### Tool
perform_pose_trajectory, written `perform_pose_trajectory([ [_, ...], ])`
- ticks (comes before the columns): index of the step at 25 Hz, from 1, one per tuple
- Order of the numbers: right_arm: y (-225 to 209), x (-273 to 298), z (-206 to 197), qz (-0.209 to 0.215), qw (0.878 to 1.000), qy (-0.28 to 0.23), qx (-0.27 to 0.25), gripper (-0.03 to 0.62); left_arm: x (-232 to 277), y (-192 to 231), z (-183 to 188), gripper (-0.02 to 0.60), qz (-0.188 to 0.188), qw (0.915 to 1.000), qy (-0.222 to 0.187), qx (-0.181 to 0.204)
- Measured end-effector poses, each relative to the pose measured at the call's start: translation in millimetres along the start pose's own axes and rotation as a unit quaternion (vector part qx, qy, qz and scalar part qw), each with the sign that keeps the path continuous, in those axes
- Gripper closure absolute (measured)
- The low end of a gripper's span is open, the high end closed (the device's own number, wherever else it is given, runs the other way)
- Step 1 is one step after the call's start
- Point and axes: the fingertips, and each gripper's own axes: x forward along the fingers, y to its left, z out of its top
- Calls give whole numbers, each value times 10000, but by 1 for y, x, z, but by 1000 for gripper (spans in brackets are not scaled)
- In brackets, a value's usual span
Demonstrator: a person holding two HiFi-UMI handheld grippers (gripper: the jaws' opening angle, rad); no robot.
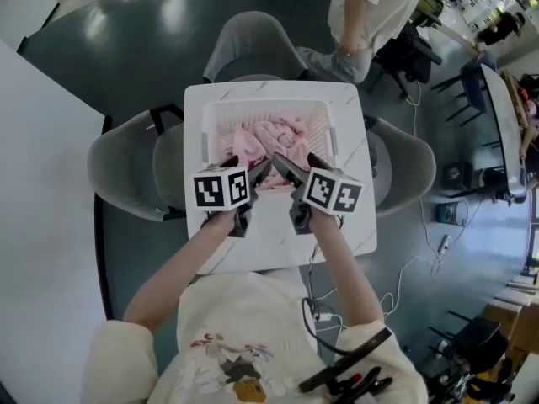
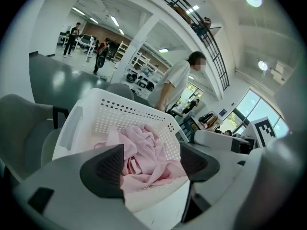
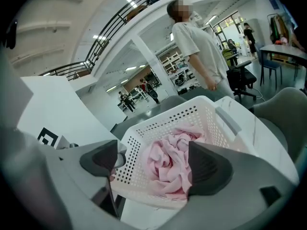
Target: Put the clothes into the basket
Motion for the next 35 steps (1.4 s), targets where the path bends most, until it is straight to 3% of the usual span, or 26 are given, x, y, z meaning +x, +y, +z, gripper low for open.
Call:
perform_pose_trajectory([
  [7,21,-22,-8,102,9986,-500,-99,163,-30,-3,-3,239,-70,9991,-236,347],
  [14,42,-41,-13,112,9971,-675,-321,200,-56,-4,-2,258,-120,9974,-581,406],
  [17,50,-47,-19,86,9958,-725,-552,235,-65,-8,-3,258,-175,9961,-740,444],
  [22,56,-59,-28,-162,9912,-943,-911,346,-76,-15,-14,259,-203,9953,-744,593],
  [28,69,-79,-43,-65,9900,-1191,-753,464,-98,-9,-32,370,-17,9953,-886,384],
  [35,69,-107,-59,185,9910,-1176,-615,496,-122,-19,-48,488,392,9916,-1194,313],
])
